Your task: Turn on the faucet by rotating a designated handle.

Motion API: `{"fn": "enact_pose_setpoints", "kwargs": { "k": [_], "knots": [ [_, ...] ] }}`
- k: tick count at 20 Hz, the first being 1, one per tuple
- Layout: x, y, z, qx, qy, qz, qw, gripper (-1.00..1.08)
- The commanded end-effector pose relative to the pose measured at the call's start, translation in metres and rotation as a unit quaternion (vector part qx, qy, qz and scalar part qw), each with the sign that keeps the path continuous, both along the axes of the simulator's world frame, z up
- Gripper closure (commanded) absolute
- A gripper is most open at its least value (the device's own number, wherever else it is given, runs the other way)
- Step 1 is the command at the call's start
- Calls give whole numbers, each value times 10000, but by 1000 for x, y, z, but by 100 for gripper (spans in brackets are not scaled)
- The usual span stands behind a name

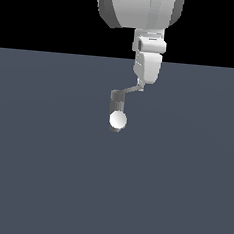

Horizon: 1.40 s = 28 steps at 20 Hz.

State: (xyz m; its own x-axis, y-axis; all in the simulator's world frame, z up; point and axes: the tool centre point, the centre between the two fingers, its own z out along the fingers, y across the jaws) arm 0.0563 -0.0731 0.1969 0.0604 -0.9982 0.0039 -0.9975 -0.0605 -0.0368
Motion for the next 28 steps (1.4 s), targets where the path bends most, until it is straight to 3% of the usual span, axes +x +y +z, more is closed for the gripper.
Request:
{"fn": "enact_pose_setpoints", "kwargs": {
  "k": [1,18,19,20,28],
  "knots": [
    [-9,5,-4,7,50,3,10000,108],
    [-65,31,-15,9,178,-60,9998,108],
    [-65,31,-15,9,178,-60,9998,108],
    [-52,22,2,-21,-20,-107,9999,108],
    [-67,72,-9,-3,106,-80,9999,108]
  ]
}}
